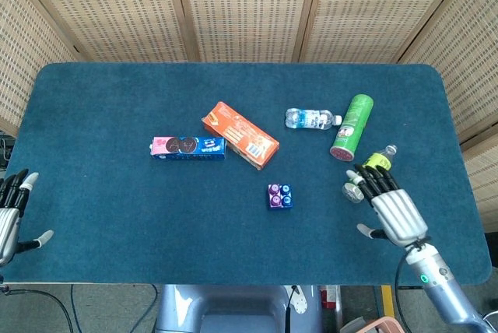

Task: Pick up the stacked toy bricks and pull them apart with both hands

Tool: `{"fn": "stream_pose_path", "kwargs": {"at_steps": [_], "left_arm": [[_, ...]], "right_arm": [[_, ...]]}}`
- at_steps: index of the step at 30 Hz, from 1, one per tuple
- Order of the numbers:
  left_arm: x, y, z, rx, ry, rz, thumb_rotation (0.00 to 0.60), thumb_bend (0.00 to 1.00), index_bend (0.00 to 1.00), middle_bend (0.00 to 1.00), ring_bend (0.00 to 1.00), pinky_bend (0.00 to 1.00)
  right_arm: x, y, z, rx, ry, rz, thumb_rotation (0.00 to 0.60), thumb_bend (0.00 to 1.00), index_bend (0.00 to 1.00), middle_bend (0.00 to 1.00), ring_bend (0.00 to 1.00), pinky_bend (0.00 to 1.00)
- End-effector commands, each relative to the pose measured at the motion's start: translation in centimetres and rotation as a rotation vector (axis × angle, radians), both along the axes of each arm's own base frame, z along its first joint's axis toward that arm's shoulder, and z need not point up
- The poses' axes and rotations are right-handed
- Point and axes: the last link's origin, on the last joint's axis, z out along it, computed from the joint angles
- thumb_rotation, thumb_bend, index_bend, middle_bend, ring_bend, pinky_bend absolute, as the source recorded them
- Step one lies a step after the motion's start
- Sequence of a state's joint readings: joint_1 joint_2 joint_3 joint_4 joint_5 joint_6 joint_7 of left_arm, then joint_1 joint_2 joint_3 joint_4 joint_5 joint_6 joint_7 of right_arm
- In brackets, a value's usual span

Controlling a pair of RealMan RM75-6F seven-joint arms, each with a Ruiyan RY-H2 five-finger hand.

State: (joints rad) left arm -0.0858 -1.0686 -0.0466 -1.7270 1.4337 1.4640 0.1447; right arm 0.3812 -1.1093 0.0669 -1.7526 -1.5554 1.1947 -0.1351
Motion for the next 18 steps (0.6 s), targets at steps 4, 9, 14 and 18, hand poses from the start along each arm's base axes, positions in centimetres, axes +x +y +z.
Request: {"fn": "stream_pose_path", "kwargs": {"at_steps": [4,9,14,18], "left_arm": [[-0.2,0.1,-0.1,-0.004,0.009,0.008,0.6,0.0,0.0,0.0,0.0,0.0],[-0.4,0.3,0.0,-0.002,0.005,0.018,0.6,0.0,0.0,0.0,0.0,0.0],[-0.4,0.2,0.1,-0.009,-0.001,0.013,0.6,0.0,0.0,0.0,0.0,0.0],[-0.3,0.2,0.2,-0.009,-0.005,0.009,0.6,0.0,0.0,0.0,0.0,0.0]], "right_arm": [[7.8,-4.6,-5.7,0.183,0.034,0.037,0.6,0.0,0.07,0.11,0.0,0.0],[9.2,-5.7,-9.7,0.211,0.096,-0.007,0.6,0.0,0.09,0.12,0.0,0.0],[10.0,-5.8,-11.8,0.199,0.141,-0.044,0.6,0.03,0.11,0.14,0.0,0.0],[10.7,-5.6,-12.8,0.2,0.148,-0.052,0.6,0.04,0.12,0.15,0.0,0.0]]}}
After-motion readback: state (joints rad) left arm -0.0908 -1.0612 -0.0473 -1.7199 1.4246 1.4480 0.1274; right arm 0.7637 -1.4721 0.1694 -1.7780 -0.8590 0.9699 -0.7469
